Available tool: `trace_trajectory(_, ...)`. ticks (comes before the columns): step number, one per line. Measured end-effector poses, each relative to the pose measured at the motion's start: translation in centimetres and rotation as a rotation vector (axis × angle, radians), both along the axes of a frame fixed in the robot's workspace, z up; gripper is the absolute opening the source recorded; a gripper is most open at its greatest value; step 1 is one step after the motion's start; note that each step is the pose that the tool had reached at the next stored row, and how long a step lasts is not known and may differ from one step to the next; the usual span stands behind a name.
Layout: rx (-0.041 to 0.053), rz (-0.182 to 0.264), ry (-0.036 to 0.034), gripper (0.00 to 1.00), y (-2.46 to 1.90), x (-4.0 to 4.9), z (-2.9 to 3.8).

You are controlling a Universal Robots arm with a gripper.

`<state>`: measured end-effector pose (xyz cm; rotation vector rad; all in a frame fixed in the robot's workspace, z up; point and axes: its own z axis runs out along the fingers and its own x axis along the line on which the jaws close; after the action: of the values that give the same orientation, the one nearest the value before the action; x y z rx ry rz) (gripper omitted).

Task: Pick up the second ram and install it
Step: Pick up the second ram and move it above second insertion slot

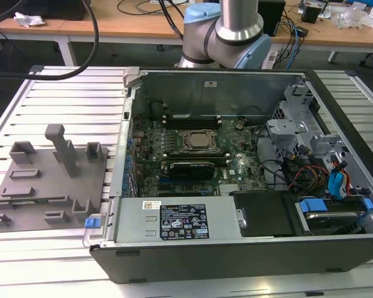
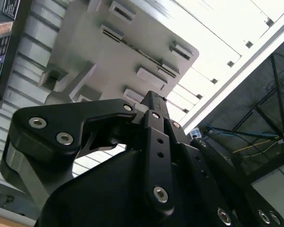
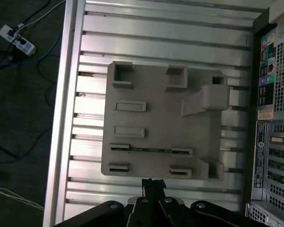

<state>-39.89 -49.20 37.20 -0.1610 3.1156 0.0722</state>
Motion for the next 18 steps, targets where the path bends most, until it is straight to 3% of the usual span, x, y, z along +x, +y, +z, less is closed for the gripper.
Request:
trace_trajectory(1,0.0,0.012,0.0,0.11,0.0,0.0,0.0)
trace_trajectory(3,0.0,0.081,0.0,0.11,0.0,0.0,0.0)
trace_trajectory(5,-0.0001,0.11,0.0,0.11,0.0,0.0,0.0)
trace_trajectory(6,0.0,0.174,0.0,0.11,0.0,0.0,0.0)
trace_trajectory(8,-0.0001,0.223,0.0,0.11,0.0,0.0,0.0)
trace_trajectory(12,0.0,0.28,0.0,0.11,0.0,0.0,0.0)
trace_trajectory(18,-0.0001,0.398,0.0,0.11,0.0,0.0,0.0)
